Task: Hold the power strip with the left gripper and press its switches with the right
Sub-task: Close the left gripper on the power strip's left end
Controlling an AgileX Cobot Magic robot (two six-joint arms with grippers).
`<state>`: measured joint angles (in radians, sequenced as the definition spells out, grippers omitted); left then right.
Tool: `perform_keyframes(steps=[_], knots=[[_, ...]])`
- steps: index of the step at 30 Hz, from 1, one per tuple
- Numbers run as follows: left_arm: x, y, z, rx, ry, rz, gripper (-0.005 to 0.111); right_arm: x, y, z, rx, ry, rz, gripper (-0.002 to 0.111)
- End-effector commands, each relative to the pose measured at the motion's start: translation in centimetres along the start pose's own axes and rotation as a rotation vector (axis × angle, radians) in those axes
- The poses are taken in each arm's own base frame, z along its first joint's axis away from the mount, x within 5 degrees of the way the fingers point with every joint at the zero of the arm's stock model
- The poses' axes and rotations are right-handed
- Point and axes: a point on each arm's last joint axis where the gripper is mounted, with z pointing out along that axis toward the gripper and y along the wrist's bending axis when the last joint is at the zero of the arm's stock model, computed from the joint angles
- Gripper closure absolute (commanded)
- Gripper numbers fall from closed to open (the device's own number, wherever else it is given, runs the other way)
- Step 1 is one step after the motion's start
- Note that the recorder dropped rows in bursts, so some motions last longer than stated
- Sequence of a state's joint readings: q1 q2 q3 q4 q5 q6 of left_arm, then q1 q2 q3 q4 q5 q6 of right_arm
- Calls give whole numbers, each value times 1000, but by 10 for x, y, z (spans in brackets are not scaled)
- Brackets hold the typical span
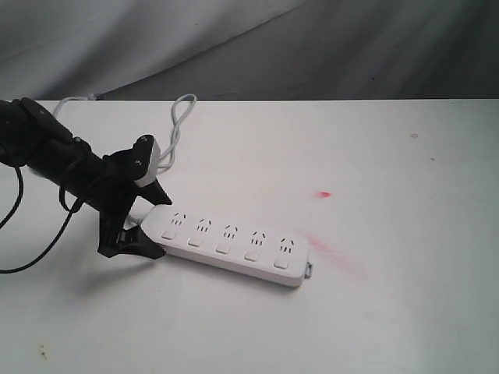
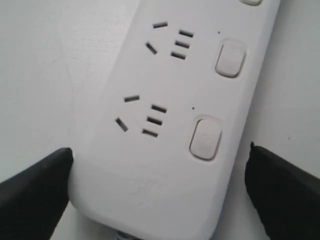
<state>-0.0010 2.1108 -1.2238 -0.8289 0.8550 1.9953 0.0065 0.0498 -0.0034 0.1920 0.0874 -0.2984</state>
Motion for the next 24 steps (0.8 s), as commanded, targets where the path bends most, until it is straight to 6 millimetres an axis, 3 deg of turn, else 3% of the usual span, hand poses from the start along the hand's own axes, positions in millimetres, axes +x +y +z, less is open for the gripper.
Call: perform_keyframes(steps=[1,24], knots=[[-3,-2,-2,29,-25,-35,21,1,0,0,6,6,-4,108],[0,-7,-2,87,7,-52,24,1,0,0,6,6,-4,108]])
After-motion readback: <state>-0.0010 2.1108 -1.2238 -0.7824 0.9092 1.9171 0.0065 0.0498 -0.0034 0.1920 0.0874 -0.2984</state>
